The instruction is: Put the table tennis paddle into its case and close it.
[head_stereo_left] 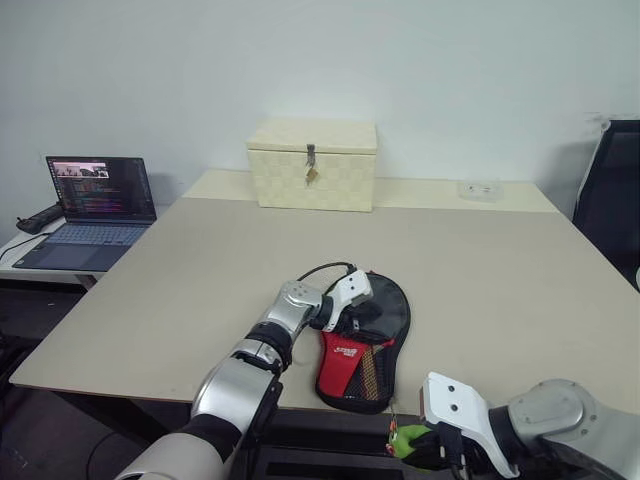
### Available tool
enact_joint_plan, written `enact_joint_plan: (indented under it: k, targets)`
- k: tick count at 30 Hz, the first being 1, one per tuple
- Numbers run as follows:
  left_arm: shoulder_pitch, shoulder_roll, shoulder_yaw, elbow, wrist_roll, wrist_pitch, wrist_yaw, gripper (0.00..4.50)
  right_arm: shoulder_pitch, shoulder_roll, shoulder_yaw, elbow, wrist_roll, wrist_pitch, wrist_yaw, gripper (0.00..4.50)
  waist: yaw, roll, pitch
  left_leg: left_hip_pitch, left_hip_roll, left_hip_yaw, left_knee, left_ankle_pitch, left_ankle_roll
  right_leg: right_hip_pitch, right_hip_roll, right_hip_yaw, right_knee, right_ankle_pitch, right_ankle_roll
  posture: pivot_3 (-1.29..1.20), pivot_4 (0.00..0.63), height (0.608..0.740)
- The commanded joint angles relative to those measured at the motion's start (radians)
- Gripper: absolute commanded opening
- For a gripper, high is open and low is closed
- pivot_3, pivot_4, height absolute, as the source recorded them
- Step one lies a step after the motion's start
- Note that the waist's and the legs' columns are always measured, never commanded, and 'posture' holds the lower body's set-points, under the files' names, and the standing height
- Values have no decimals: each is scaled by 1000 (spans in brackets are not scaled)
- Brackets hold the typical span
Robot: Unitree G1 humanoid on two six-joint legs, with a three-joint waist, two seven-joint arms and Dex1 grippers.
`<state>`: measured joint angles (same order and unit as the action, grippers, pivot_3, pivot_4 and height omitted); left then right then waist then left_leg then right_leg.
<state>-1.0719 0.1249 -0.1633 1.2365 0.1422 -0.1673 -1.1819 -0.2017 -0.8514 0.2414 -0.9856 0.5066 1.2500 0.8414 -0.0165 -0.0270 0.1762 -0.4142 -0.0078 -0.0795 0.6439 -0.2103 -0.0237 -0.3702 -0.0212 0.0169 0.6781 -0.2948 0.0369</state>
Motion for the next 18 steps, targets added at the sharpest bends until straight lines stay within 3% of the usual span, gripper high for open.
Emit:
enact_joint_plan:
  k: [1, 4, 8, 13, 18]
  targets:
    - [39, -3, -44, 48, 51, 16, 12, 3632, -29, 6, 27, 0, 24, -17, -23, 16, 0, 0, 0, 0, 0, 0, 0, 0, 0, 0, 0, 0, 0, 0, 0, 0, 150, 740]
    - [47, 11, -30, 42, 38, 14, 15, 3632, -69, -8, 1, 30, 45, -29, -3, 698, 0, 0, 0, 0, 0, 0, 0, 0, 0, 0, 0, 0, 0, 0, 0, 0, 150, 740]
    - [54, 36, -9, 31, 16, 15, 12, 3632, -108, -27, -54, 79, 62, -72, 13, 1993, -1, 0, 0, 1, 0, 0, 0, 0, 0, 0, 0, 0, 0, 0, 0, 0, 150, 740]
    - [70, 93, 46, -20, -42, -7, 9, 3632, -148, -23, -184, 228, 84, -181, 51, 1993, -15, 0, 0, 1, 1, 1, 0, 0, 0, 0, 0, 1, 0, 0, 0, 0, 150, 740]
    - [126, 208, 148, -188, -164, 23, -52, 3632, -190, 28, -176, 468, -20, -393, 38, 1993, -25, 1, 2, 1, 3, 2, -3, 0, 0, -3, 1, 2, 2, 0, -2, 0, 150, 740]
